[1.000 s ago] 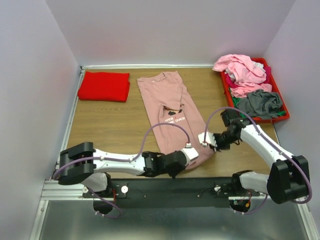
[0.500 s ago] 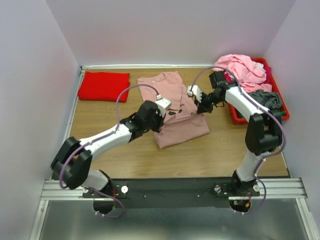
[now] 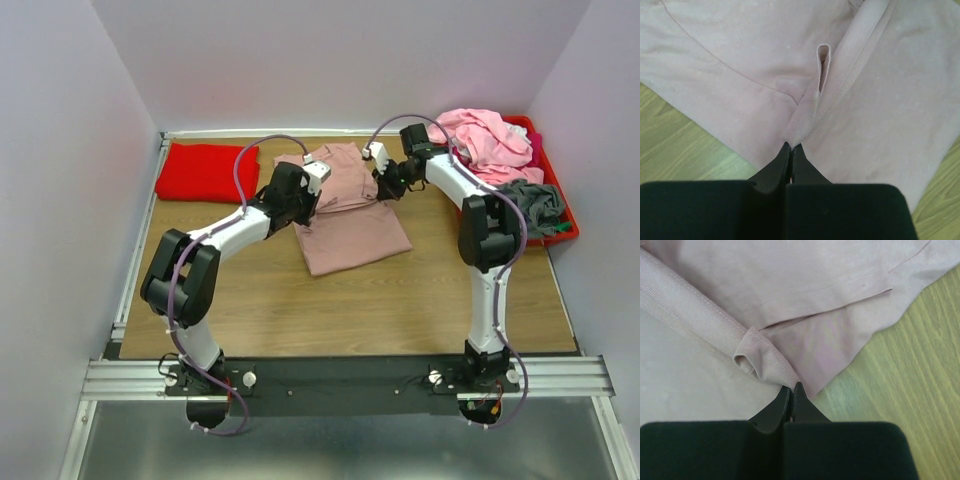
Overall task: Fold and stack the t-shirts
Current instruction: Fold the tshirt
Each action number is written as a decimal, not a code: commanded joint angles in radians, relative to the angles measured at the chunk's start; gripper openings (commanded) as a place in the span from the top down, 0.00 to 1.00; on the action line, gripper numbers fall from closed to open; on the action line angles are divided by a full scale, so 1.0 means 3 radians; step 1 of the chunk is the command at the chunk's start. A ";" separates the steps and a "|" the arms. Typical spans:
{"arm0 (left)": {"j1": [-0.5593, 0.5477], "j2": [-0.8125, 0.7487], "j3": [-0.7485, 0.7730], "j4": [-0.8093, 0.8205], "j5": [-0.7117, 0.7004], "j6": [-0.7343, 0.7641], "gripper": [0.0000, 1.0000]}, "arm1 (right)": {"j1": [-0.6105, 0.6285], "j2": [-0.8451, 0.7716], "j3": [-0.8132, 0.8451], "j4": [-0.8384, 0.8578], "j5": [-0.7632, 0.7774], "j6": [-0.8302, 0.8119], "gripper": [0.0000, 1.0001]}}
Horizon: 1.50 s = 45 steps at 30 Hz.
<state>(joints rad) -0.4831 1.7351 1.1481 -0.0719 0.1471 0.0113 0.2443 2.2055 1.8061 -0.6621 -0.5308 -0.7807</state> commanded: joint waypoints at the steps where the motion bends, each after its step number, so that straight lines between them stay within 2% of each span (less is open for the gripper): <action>1: 0.0061 0.0030 0.0054 -0.0088 0.0108 0.0111 1.00 | 0.0024 0.0149 0.0223 0.0100 0.0108 0.0173 1.00; 9: 0.0061 -0.0052 -0.0023 -0.0159 0.0180 0.0080 1.00 | 0.0055 0.0201 0.0294 0.0100 0.0118 0.0184 1.00; 16: 0.0066 -0.0006 -0.0023 -0.0174 -0.0014 0.0019 1.00 | 0.0131 0.0359 0.0468 0.0105 0.0189 0.0230 0.98; 18: 0.0082 0.0015 -0.0007 -0.0180 -0.0071 -0.0007 0.99 | 0.0137 0.0400 0.0555 0.0100 0.0210 0.0286 0.94; 19: 0.0087 0.0015 0.0013 -0.0180 -0.0192 -0.0022 0.96 | 0.0132 0.0420 0.0586 0.0105 0.0255 0.0316 0.84; 20: 0.0092 0.0015 0.0023 -0.0164 -0.0295 -0.0022 0.91 | 0.0132 0.0446 0.0632 0.0126 0.0296 0.0367 0.74; 21: 0.0112 -0.0016 0.0044 -0.0164 -0.0438 -0.0169 0.74 | 0.0137 0.0481 0.0673 0.0212 0.0352 0.0545 0.63; 22: 0.0122 -0.0051 0.0074 -0.0164 -0.0809 -0.0216 0.62 | 0.0132 0.0497 0.0724 0.0278 0.0520 0.0653 0.36; 23: 0.0143 -0.0153 0.0090 -0.0134 -0.0995 -0.0242 0.45 | 0.0137 0.0487 0.0729 0.0360 0.0618 0.0877 0.28; 24: 0.0178 -0.0230 0.0110 -0.0103 -0.1315 -0.0257 0.38 | 0.0126 0.0426 0.0714 0.0538 0.0715 0.0996 0.11; 25: 0.0189 -0.0317 0.0115 -0.0002 -0.1460 -0.0237 0.32 | 0.0131 0.0375 0.0648 0.0636 0.0893 0.1093 0.00; 26: 0.0204 -0.0409 0.0105 0.0065 -0.1573 -0.0191 0.25 | 0.0126 0.0319 0.0612 0.0723 0.0971 0.1241 0.00; 28: 0.0235 -0.0771 0.0060 0.0218 -0.1702 0.0032 0.04 | 0.0086 0.0135 0.0520 0.0790 0.0937 0.1278 0.00; 29: 0.0250 -0.0844 0.0049 0.0219 -0.1667 0.0120 0.02 | 0.0065 0.0048 0.0444 0.0801 0.0860 0.1263 0.00; 31: 0.0286 -0.0977 -0.0012 0.0306 -0.1310 0.0442 0.02 | -0.0001 -0.0248 0.0265 0.0791 0.0519 0.1171 0.00; 32: 0.0291 -0.1094 -0.0043 0.0276 -0.1177 0.0544 0.03 | -0.0027 -0.0366 -0.0050 0.0801 0.0365 0.0978 0.00; 33: 0.0291 -0.1156 -0.0144 0.0245 -0.0806 0.0662 0.05 | -0.0062 -0.0473 -0.0200 0.0791 0.0166 0.0845 0.00; 34: 0.0291 -0.1232 -0.0241 0.0245 -0.0615 0.0810 0.07 | -0.0124 -0.0738 -0.0414 0.0785 -0.0282 0.0707 0.00; 37: 0.0016 -0.1748 -0.0905 0.0403 -0.0139 0.1117 0.11 | -0.0201 -0.1224 -0.1324 0.0618 -0.0943 -0.0314 0.00; 38: -0.0187 -0.2013 -0.1074 0.0459 -0.0031 0.1407 0.14 | -0.0206 -0.1545 -0.1534 0.0520 -0.0991 -0.1046 0.00; 39: -0.0321 -0.2127 -0.1395 0.0490 0.0021 0.1496 0.15 | -0.0206 -0.1665 -0.1936 0.0347 -0.0987 -0.1383 0.00; 41: -0.0531 -0.2342 -0.1703 0.0536 0.0108 0.1710 0.17 | -0.0196 -0.1818 -0.2154 0.0208 -0.0895 -0.1875 0.00; 42: -0.0740 -0.2540 -0.1968 0.0572 0.0209 0.2005 0.21 | -0.0201 -0.1849 -0.2185 0.0192 -0.0854 -0.1836 0.01; 43: -0.0807 -0.2613 -0.2067 0.0638 0.0220 0.2069 0.25 | -0.0201 -0.1804 -0.2185 0.0192 -0.0793 -0.1740 0.01; 44: -0.0823 -0.2659 -0.2124 0.0841 0.0200 0.2064 0.46 | -0.0196 -0.1743 -0.2059 0.0187 -0.0706 -0.1486 0.07; 45: -0.0823 -0.2629 -0.2139 0.0934 0.0155 0.2013 0.58 | -0.0201 -0.1677 -0.1977 0.0177 -0.0670 -0.1341 0.11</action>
<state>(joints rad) -0.7094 0.9852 0.5537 0.0891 0.1303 0.4950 0.1829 1.6463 1.1831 -0.5652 -0.7204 -1.1255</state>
